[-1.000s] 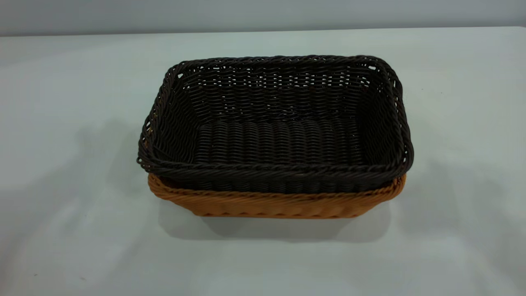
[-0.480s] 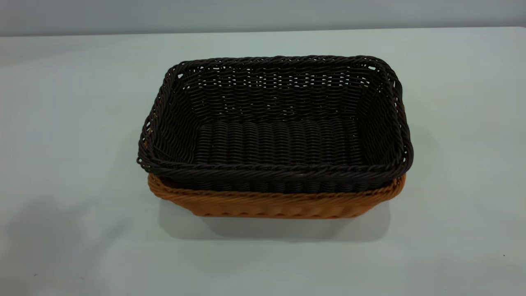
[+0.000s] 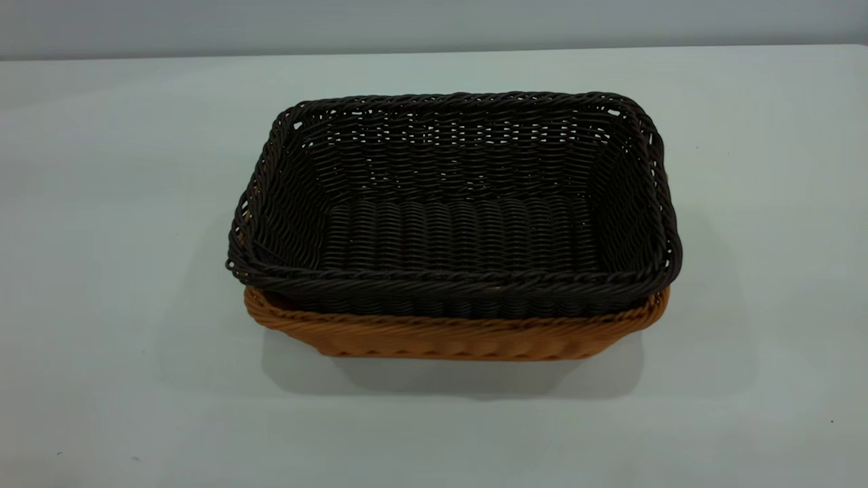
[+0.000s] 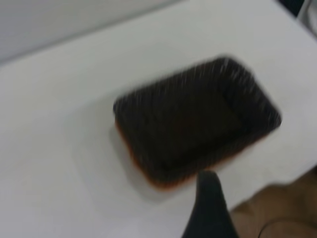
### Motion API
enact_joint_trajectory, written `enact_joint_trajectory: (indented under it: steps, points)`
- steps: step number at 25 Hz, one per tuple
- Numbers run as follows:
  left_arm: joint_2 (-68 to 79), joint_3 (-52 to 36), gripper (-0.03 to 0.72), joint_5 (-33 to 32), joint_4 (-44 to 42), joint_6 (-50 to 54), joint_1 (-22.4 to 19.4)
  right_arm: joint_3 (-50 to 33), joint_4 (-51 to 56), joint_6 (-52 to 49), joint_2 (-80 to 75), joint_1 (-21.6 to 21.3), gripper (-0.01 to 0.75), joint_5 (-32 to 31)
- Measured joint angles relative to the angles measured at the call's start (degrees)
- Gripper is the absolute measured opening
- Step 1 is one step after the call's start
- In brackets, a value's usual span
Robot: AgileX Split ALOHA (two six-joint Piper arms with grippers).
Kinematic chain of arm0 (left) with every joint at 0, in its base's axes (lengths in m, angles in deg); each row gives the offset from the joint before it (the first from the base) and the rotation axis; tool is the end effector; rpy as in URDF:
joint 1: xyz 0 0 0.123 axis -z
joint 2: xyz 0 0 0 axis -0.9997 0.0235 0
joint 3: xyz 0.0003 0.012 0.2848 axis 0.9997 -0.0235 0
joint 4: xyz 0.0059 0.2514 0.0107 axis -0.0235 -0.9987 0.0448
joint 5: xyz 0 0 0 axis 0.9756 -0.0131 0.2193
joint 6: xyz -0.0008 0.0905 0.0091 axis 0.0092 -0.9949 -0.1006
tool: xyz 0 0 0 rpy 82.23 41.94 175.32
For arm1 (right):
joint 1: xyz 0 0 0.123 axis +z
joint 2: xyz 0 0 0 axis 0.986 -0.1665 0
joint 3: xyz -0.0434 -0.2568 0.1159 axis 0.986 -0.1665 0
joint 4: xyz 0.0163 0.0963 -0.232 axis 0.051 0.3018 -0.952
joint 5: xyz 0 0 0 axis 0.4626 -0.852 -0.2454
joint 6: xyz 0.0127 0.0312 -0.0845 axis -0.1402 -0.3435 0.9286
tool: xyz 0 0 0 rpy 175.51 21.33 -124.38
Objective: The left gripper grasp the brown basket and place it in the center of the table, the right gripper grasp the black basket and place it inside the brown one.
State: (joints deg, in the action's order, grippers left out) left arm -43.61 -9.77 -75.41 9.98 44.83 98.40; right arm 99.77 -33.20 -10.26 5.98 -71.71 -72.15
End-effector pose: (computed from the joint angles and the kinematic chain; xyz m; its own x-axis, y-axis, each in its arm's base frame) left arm 0.0790 -0.0463 0.4390 -0.4962 0.1907 -0.8470 0.5065 0.8559 -0.1040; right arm -0.0050 0.0282 0.3230 -0.4239 -0.2558 -0.8688 -0.5031 0.8642 -0.0089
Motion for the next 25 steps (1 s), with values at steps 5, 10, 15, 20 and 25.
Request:
enact_joint_trajectory:
  steps: [5, 10, 15, 20, 25]
  points:
    - [-10.7, -13.7, 0.466, 0.0, -3.0, 0.0, 0.0, -8.8, -4.3, -0.2, 6.4, 0.0, 0.593, 2.1]
    - [-20.7, -23.6, 0.466, 0.2, -4.7, 0.4, 0.0, -10.5, -9.8, -3.9, 11.1, 0.0, 0.593, 1.6]
    - [-27.4, -29.9, 0.466, 0.5, -5.3, 1.8, 0.0, -11.1, -11.3, -6.2, 11.2, 0.0, 0.593, 1.6]
    - [-31.0, -33.1, 0.466, 0.8, -8.4, 3.5, 0.0, -11.3, -11.3, -6.2, 11.2, 0.0, 0.593, 1.7]
    - [-32.6, -36.3, 0.466, 1.1, -14.5, 7.2, 0.0, -11.3, -11.3, -6.2, 11.2, 0.0, 0.593, 1.8]
